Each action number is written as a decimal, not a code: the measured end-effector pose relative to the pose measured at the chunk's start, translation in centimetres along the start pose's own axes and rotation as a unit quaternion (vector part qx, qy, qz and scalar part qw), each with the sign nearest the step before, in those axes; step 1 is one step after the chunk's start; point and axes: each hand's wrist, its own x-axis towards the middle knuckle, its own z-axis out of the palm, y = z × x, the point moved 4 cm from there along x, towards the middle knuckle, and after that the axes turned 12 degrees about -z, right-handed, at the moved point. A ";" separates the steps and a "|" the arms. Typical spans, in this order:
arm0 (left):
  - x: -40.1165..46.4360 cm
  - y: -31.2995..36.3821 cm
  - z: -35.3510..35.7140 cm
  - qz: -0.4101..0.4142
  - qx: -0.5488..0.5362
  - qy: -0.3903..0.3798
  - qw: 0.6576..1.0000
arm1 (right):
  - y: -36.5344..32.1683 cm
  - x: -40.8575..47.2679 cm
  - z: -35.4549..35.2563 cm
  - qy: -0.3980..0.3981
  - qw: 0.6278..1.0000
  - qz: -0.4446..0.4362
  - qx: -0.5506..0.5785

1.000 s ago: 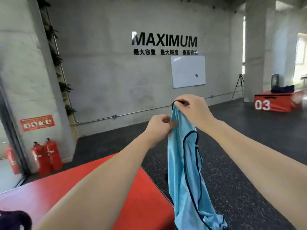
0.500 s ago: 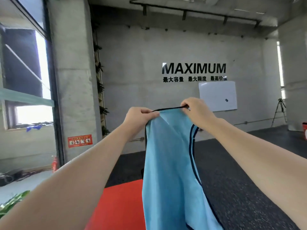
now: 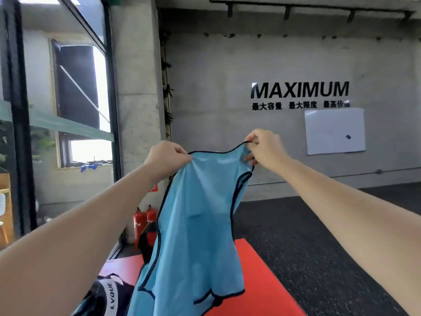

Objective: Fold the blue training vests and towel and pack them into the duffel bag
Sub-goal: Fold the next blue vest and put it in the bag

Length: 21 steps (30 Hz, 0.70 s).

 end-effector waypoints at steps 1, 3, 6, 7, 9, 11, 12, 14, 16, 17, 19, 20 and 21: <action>-0.2 -0.2 0.4 0.007 0.014 -0.031 0.999 | -0.8 0.3 0.8 -0.013 1.000 -0.007 0.017; -0.7 0.0 1.4 0.023 0.010 -0.084 0.996 | -2.3 0.7 2.8 -0.058 0.997 -0.019 0.047; -1.4 0.8 3.0 0.025 -0.027 -0.139 0.990 | -4.0 0.8 5.8 -0.129 0.988 -0.027 0.077; -1.6 1.1 3.2 0.023 -0.040 -0.139 0.989 | -4.3 0.8 6.5 -0.140 0.987 -0.033 0.069; -1.8 1.3 3.6 0.014 -0.077 -0.132 0.988 | -4.6 0.8 7.4 -0.147 0.987 -0.043 0.054; -1.9 1.3 3.9 -0.006 -0.127 -0.135 0.983 | -4.2 0.6 7.9 -0.143 0.987 -0.045 0.054; -1.9 1.1 4.1 -0.018 -0.148 -0.141 0.979 | -3.9 0.4 8.0 -0.137 0.988 -0.048 0.049; -1.9 0.7 4.3 -0.043 -0.189 -0.153 0.969 | -3.2 -0.2 8.2 -0.114 0.991 -0.053 0.039; -1.5 0.1 4.4 -0.076 -0.233 -0.142 0.959 | -2.3 -1.2 8.5 -0.096 0.993 -0.040 0.054; -1.3 -0.2 4.3 -0.089 -0.252 -0.129 0.955 | -1.9 -2.0 8.7 -0.093 0.994 -0.027 0.058; -0.8 -0.7 4.1 -0.096 -0.287 -0.095 0.948 | -0.9 -3.9 9.5 -0.093 0.995 -0.001 0.043; -0.6 -0.9 4.0 -0.095 -0.299 -0.078 0.946 | -0.7 -5.1 10.0 -0.090 0.995 0.012 0.052; -0.3 -1.1 3.9 -0.094 -0.306 -0.061 0.945 | -0.6 -6.2 10.4 -0.080 0.994 0.023 0.071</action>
